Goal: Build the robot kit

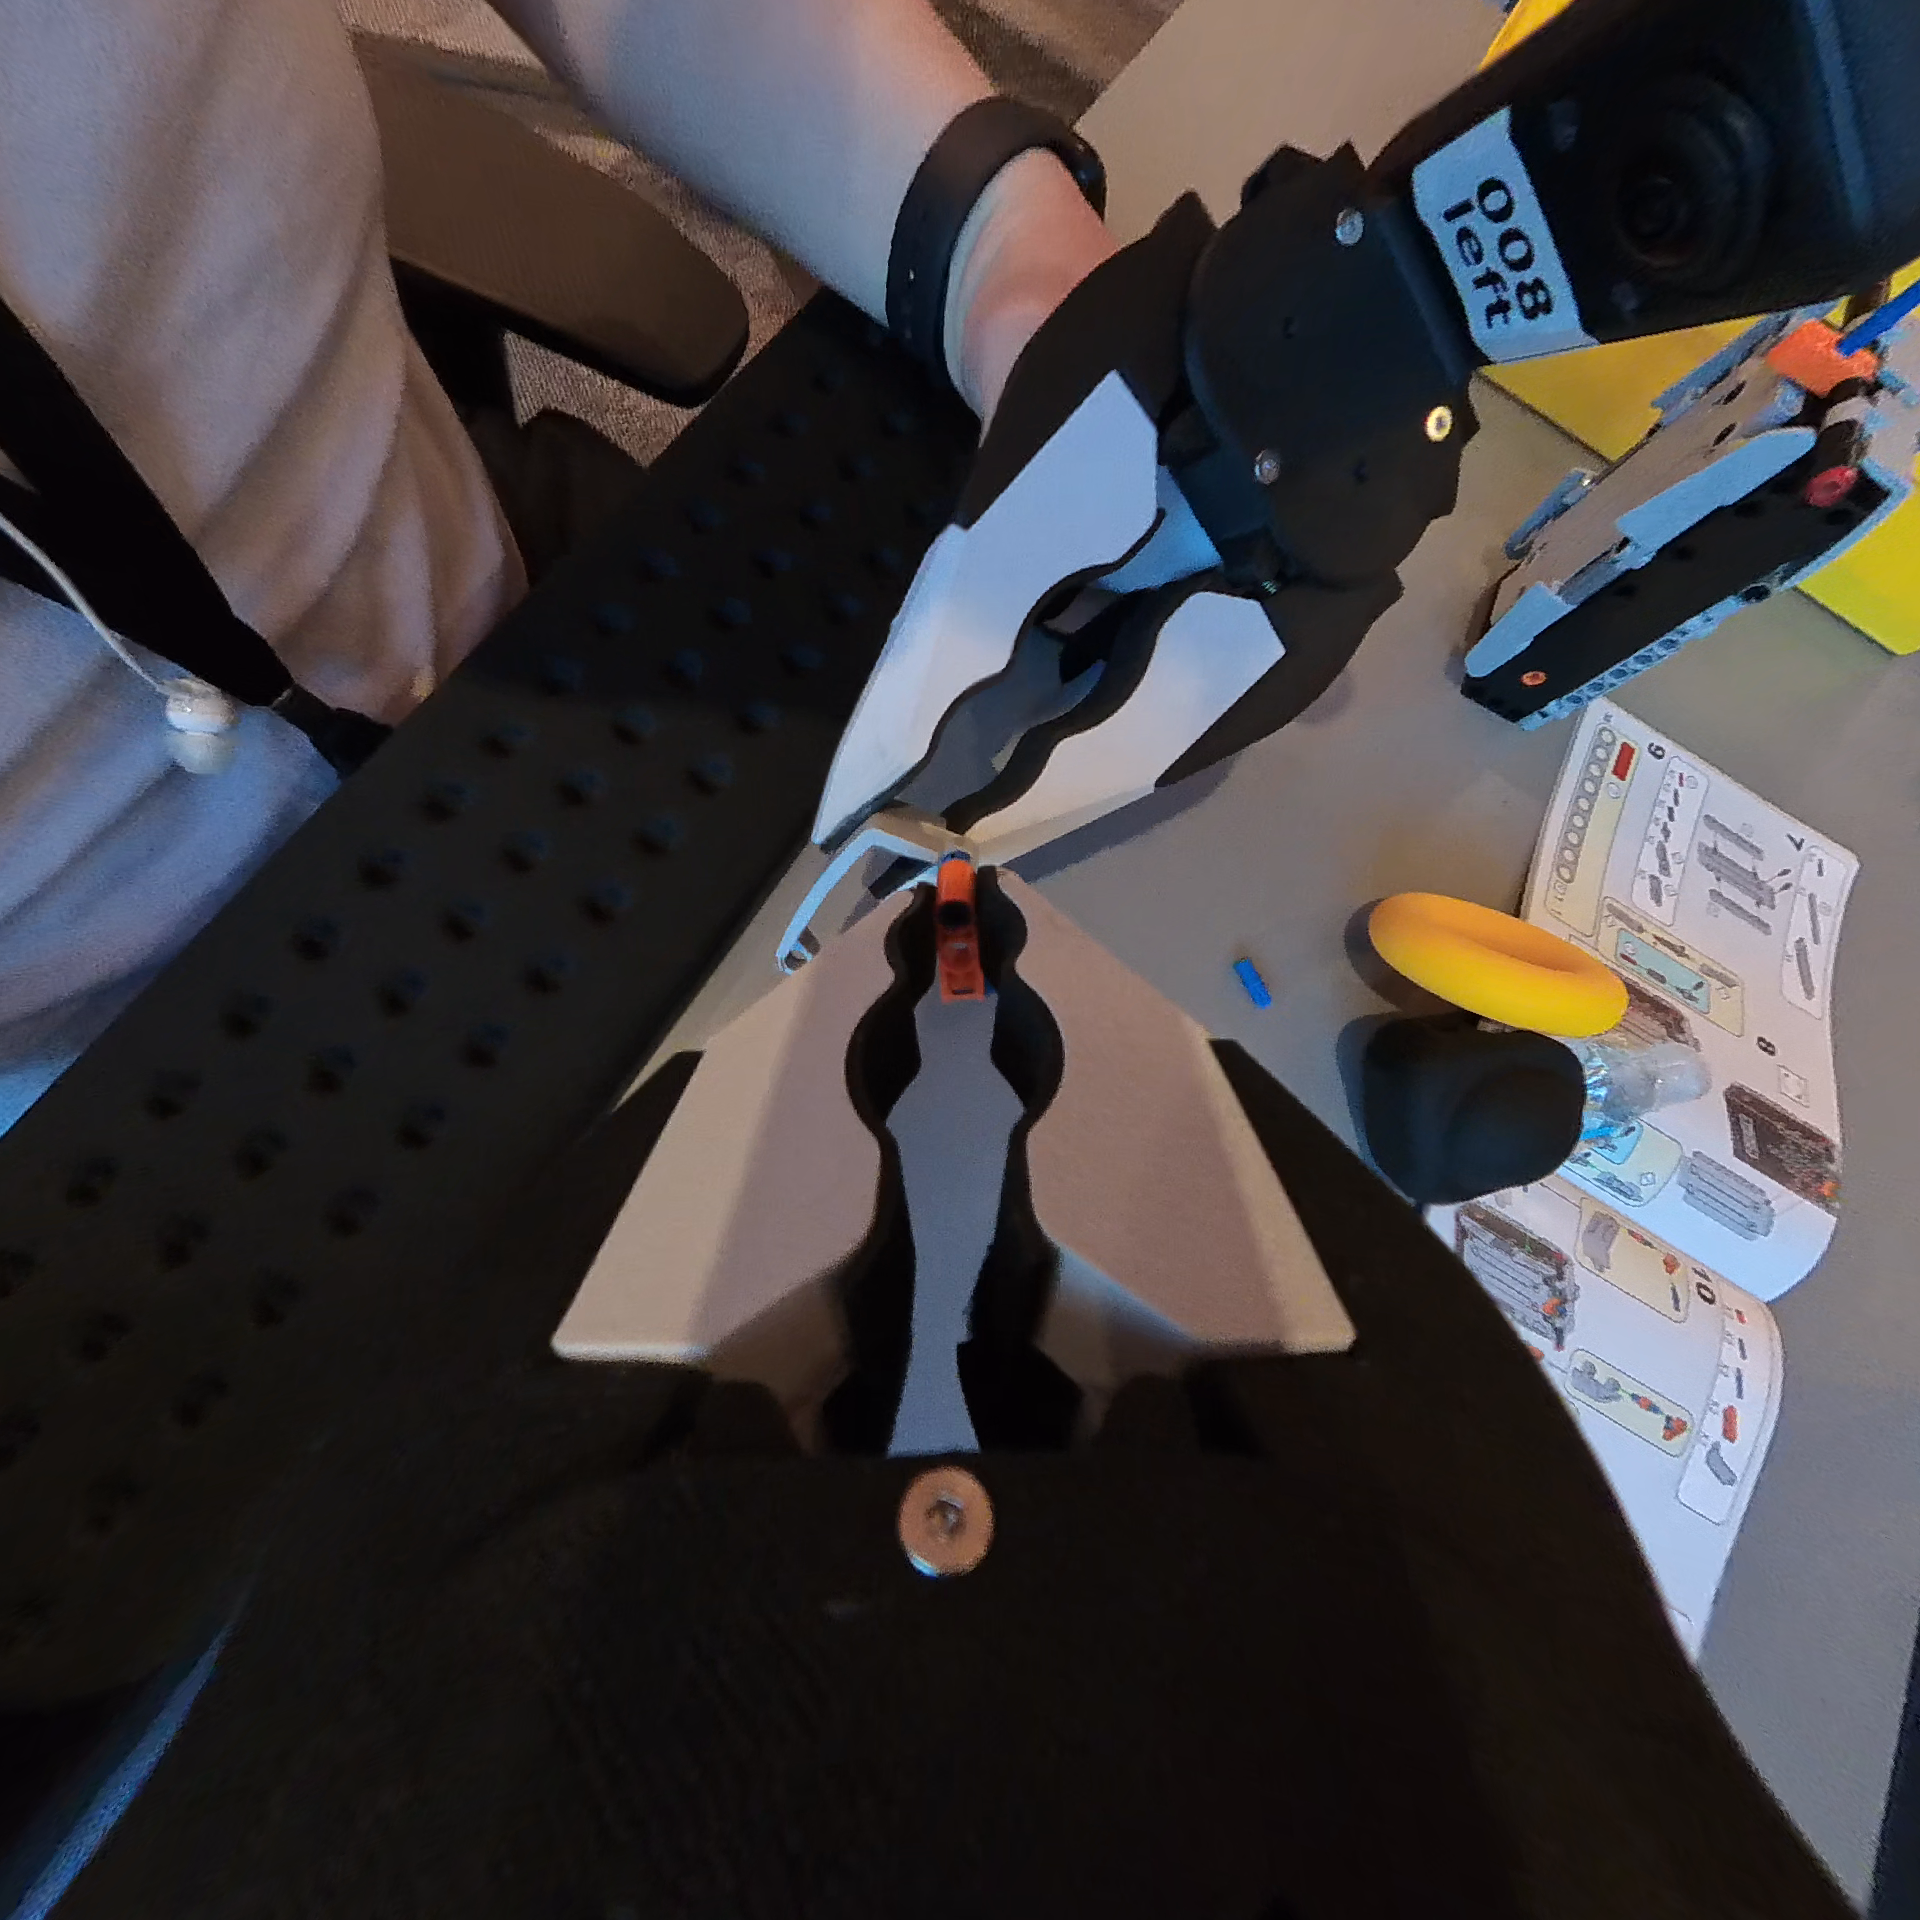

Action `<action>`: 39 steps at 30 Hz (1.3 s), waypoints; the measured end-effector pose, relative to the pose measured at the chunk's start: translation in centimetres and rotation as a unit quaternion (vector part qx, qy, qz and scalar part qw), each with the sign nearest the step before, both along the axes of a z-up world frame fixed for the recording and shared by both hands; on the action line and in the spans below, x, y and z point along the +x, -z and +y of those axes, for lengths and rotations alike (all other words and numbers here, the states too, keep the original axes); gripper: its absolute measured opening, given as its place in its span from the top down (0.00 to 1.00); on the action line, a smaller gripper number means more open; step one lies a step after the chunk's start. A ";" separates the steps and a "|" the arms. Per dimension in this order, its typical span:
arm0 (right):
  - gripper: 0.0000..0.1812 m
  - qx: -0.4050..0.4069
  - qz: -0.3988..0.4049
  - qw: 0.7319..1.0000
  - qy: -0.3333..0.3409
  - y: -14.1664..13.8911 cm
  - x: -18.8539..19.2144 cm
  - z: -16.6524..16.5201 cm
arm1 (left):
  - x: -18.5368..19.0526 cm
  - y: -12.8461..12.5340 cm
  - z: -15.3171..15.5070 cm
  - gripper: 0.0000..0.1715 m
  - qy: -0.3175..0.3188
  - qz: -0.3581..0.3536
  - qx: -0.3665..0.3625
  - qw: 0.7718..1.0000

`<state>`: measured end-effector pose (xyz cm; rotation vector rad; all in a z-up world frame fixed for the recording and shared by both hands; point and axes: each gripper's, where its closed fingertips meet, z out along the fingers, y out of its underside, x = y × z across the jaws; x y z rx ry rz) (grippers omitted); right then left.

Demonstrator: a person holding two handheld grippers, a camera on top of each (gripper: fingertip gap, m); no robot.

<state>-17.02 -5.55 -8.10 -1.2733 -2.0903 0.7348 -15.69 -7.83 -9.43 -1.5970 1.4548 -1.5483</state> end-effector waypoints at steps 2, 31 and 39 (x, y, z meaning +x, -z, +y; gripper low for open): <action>0.96 0.001 0.011 1.000 0.002 0.2 0.1 -0.1 | 0.1 0.4 -0.2 0.93 0.008 0.009 -0.008 1.000; 0.97 0.214 -0.014 0.969 0.119 4.0 0.5 3.7 | 0.2 1.4 2.1 0.94 -0.047 0.032 -0.063 0.996; 0.97 0.231 -0.030 0.965 0.124 3.9 0.4 3.5 | 0.1 2.2 2.7 0.94 -0.067 0.058 -0.064 0.994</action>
